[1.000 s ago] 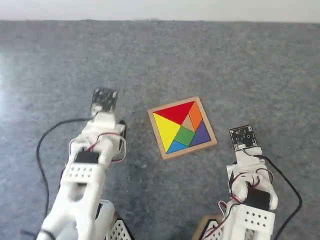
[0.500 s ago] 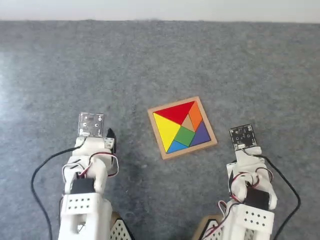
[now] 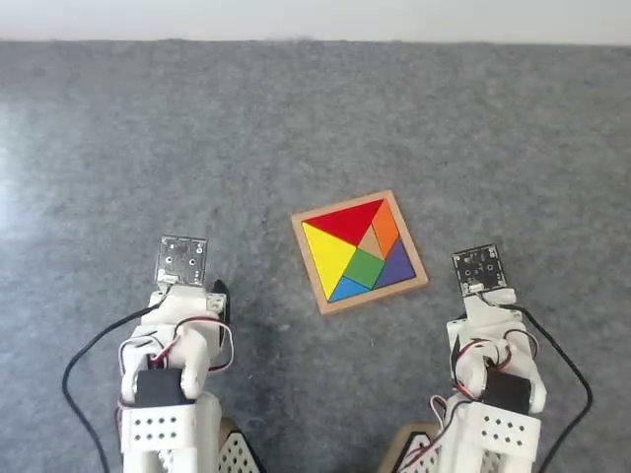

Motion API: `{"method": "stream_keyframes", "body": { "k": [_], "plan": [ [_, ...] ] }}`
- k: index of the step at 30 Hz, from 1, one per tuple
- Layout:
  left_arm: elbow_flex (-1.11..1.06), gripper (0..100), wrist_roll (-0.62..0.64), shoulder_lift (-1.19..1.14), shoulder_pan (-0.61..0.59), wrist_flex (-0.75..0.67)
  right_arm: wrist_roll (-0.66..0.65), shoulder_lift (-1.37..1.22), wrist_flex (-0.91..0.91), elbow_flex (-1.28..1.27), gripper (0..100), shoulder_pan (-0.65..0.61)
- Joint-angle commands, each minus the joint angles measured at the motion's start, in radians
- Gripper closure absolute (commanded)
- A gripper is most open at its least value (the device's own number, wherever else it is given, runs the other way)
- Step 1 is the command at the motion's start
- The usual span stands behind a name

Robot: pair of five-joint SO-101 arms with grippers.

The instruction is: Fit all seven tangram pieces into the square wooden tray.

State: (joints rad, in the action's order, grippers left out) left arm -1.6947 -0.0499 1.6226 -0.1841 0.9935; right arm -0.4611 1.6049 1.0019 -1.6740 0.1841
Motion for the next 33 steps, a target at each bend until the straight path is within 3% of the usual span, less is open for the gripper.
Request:
{"method": "stream_keyframes", "body": {
  "k": [1,5,33],
  "plan": [
    [0.005,88,-0.006,0.106,-0.005,0.144,0.0,0.015,-0.027,-0.017,95.1,-0.008],
    [0.01,88,-0.005,0.193,-0.005,0.267,0.0,0.015,-0.028,-0.017,95.1,-0.008],
    [0.01,88,-0.005,0.195,-0.006,0.269,0.0,0.013,-0.03,-0.017,95.1,-0.05]
  ]
}}
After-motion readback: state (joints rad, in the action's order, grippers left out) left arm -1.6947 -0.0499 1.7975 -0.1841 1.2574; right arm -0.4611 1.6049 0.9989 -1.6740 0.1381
